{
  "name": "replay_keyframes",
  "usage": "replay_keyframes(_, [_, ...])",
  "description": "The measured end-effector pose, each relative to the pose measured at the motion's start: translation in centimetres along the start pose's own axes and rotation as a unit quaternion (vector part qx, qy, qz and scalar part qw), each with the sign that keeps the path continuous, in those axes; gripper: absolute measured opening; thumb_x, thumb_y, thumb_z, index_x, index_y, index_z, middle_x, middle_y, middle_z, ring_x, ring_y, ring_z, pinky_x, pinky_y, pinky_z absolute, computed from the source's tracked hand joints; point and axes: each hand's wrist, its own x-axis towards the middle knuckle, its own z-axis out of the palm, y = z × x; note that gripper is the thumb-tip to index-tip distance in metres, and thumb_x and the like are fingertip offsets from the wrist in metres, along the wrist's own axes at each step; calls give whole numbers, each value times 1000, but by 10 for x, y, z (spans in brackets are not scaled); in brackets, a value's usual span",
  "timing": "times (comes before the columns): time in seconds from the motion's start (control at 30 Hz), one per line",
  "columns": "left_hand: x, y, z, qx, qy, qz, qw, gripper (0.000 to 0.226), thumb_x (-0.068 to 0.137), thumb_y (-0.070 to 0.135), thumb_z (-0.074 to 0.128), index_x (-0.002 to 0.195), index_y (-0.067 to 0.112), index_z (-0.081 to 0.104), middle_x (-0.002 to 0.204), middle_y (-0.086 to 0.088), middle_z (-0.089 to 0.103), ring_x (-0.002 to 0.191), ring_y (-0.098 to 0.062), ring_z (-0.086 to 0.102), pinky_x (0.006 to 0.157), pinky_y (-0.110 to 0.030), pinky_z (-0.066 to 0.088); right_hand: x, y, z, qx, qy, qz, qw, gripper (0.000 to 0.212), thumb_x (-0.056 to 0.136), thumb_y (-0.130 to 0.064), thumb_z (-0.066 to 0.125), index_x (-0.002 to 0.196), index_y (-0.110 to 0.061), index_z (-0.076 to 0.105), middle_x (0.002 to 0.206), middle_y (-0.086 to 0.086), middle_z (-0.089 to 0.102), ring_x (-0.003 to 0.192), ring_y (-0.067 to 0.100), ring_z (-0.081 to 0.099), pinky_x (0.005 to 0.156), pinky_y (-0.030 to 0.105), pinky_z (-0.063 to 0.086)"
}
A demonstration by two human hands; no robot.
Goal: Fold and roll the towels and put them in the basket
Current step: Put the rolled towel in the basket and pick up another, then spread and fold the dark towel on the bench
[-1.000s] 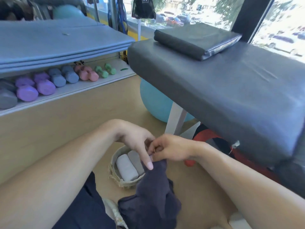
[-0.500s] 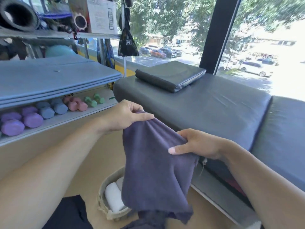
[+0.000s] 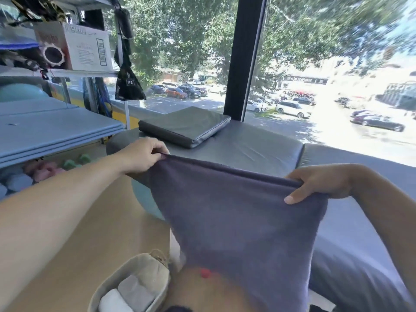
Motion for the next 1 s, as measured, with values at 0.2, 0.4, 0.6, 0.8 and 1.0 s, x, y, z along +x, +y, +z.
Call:
replay_keyframes(0.2, [49, 19, 17, 24, 67, -19, 997, 21, 99, 11, 57, 97, 23, 74, 99, 2, 68, 93, -20, 59, 80, -32, 43, -59, 32, -32, -26, -8, 43, 999, 34, 84, -22, 77, 107, 4, 74, 112, 24, 73, 100, 34, 72, 87, 38, 57])
replay_keyframes(0.4, [88, 36, 37, 23, 71, -21, 997, 19, 99, 12, 56, 104, 17, 73, 107, -4, 71, 93, -21, 57, 80, -31, 40, -103, 63, -67, 23, 51, 116, 992, 39, 79, -22, 78, 109, 2, 75, 113, 27, 72, 100, 38, 72, 85, 40, 56])
replay_keyframes(0.6, [116, 62, 68, 27, 56, 19, 998, 18, 96, 9, 57, 103, 15, 73, 106, -6, 74, 101, -27, 63, 83, -30, 43, -94, 103, -95, -156, 250, 286, 912, 48, 62, -64, 85, 77, -19, 81, 85, 5, 78, 73, 21, 70, 69, 33, 52])
replay_keyframes(0.8, [138, 70, 106, 11, 47, 24, 999, 19, 95, 5, 57, 104, 13, 73, 112, -10, 72, 106, -29, 63, 90, -30, 43, -76, 144, -110, -123, 302, 362, 873, 67, 63, -73, 80, 80, -8, 78, 66, 7, 63, 56, 23, 48, 52, 24, 34])
replay_keyframes(1.0, [156, 60, 147, 20, 40, 2, 999, 42, 95, 7, 62, 136, 11, 54, 141, -14, 51, 131, -34, 48, 109, -41, 38, -41, 198, -100, -6, 427, 301, 853, 37, 82, -48, 79, 88, -12, 77, 71, 16, 74, 62, 28, 56, 54, 28, 40])
